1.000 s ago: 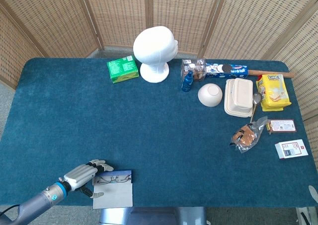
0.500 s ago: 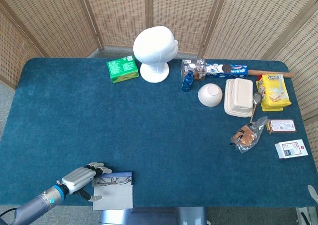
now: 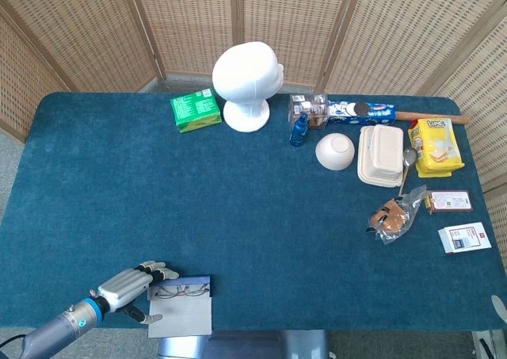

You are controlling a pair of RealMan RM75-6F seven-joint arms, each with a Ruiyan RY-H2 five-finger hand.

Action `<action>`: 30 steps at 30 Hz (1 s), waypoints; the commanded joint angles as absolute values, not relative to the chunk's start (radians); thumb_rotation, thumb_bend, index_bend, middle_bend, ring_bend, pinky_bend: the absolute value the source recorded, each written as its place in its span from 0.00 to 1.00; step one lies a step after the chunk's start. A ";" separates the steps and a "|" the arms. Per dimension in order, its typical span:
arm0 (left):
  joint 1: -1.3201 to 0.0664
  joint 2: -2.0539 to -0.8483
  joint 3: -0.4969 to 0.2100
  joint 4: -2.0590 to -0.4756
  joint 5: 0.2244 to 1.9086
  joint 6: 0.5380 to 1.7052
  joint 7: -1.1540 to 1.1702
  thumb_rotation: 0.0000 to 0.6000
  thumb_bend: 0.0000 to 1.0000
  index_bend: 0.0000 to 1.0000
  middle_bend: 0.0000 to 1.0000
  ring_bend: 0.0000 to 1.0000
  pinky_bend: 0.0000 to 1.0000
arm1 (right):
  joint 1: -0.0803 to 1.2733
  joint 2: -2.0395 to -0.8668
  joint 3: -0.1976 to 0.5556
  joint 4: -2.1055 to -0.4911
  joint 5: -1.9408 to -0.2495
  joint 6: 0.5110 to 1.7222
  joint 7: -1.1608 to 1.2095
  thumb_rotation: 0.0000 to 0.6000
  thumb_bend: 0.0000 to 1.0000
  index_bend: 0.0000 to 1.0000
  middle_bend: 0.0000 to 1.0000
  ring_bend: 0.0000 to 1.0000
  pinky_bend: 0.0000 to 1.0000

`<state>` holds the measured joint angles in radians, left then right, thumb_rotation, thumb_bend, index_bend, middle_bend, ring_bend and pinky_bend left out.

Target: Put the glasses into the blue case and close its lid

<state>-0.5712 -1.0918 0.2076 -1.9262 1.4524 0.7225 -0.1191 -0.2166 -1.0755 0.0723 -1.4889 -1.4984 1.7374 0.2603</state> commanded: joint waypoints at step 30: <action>-0.157 -1.245 0.298 -1.720 1.816 1.413 0.159 0.76 0.27 0.15 0.08 0.00 0.00 | -0.130 -1.087 0.061 -1.492 -1.585 1.668 0.236 0.88 0.22 0.00 0.13 0.00 0.16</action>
